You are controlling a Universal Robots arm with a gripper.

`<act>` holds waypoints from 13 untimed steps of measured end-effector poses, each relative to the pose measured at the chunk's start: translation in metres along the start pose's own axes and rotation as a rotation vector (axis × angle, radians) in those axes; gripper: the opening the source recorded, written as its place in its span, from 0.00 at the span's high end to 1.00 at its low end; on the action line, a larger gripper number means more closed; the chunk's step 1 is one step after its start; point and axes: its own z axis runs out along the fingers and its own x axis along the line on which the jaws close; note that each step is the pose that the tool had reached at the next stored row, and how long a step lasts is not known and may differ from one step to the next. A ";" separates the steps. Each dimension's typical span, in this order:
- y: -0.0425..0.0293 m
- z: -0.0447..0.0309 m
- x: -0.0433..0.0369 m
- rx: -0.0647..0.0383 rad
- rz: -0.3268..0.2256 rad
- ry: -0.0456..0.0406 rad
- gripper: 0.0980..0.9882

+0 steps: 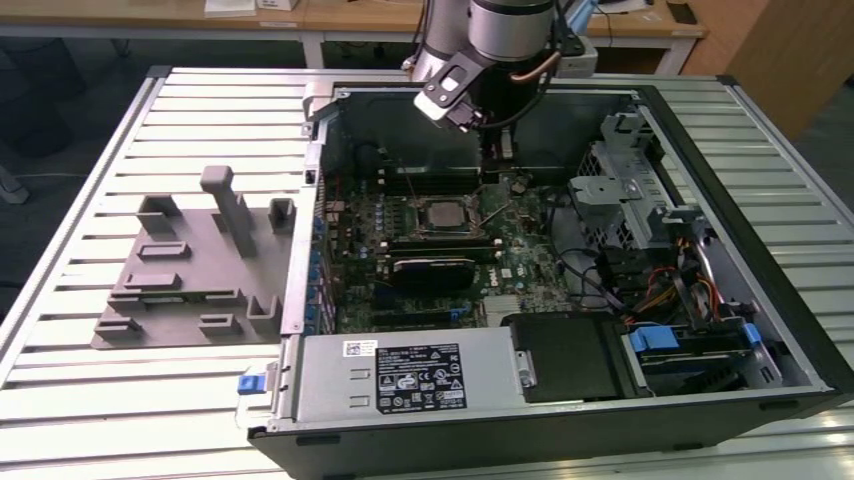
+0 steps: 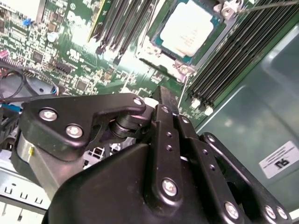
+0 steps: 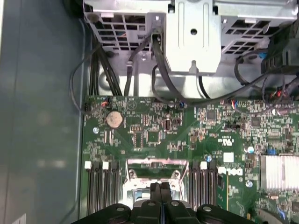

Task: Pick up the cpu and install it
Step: 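Close the cpu cover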

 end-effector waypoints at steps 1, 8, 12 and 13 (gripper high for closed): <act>0.0017 0.0001 0.0000 0.000 0.000 0.0000 0.99; 0.0131 0.0008 -0.0001 0.000 0.000 0.0000 0.99; 0.0196 0.0012 -0.0001 0.000 0.000 -0.0002 0.99; 0.0211 0.0013 -0.0001 0.000 0.000 0.0000 0.99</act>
